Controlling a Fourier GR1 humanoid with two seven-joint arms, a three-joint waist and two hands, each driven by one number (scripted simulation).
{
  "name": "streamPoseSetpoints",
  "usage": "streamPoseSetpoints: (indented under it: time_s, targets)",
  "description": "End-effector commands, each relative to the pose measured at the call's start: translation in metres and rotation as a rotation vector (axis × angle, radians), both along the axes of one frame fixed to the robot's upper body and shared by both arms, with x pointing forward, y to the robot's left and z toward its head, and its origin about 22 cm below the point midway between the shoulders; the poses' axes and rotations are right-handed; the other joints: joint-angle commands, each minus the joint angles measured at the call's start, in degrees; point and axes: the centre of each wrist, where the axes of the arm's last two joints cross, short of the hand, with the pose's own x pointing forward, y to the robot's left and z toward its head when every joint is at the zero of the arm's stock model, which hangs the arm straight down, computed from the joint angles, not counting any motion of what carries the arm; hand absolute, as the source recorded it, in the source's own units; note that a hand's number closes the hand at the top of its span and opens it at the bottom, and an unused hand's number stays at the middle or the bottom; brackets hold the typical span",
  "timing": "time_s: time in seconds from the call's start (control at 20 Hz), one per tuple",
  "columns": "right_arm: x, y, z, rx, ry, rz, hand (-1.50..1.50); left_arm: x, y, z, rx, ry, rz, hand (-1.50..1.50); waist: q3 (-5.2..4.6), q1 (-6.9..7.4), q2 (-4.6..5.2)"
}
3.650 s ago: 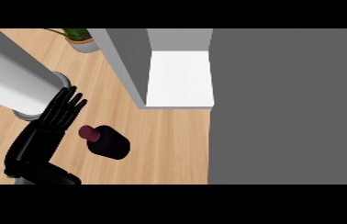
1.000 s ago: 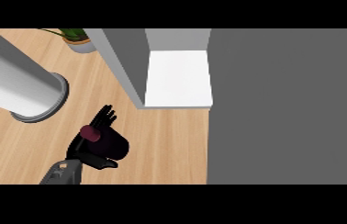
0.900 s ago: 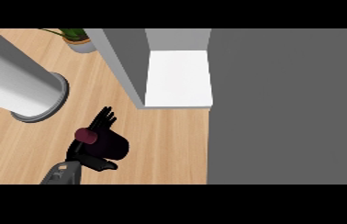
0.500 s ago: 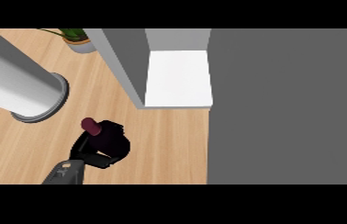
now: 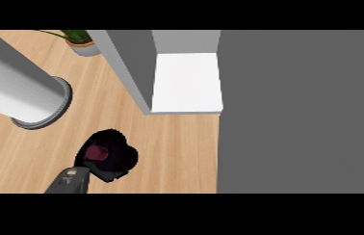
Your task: Pick up the wine, place it into the cabinet and close the cabinet
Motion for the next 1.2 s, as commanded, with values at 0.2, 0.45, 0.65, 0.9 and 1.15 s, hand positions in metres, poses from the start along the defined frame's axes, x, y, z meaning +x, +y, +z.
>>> streamPoseSetpoints:
  time_s: [0.2,0.45,0.65,0.9,1.15]
  targets:
    - [-0.007,-0.009,-0.004,-0.001,0.000,-0.044,-1.50,-0.056,-0.007,-0.031,-0.110,-0.049,0.205,1.50,-0.08,1.22,-0.27]
    - [-0.012,-0.012,-0.001,0.009,0.012,-0.049,-1.50,-0.099,-0.020,-0.046,-0.128,-0.072,0.432,1.50,-0.02,1.73,-0.47]
    - [-0.010,-0.013,-0.002,0.010,0.012,-0.047,-1.50,-0.109,-0.022,-0.037,-0.204,-0.132,0.378,1.50,0.01,1.76,-0.47]
    - [0.002,-0.024,-0.004,0.014,0.012,-0.043,-1.50,-0.085,-0.038,-0.004,-0.237,-0.218,0.356,1.50,0.01,1.43,-0.26]
    - [0.010,-0.023,0.008,0.034,0.012,-0.036,-1.50,-0.102,-0.054,0.034,-0.251,-0.208,0.321,1.50,-0.02,1.48,-0.20]
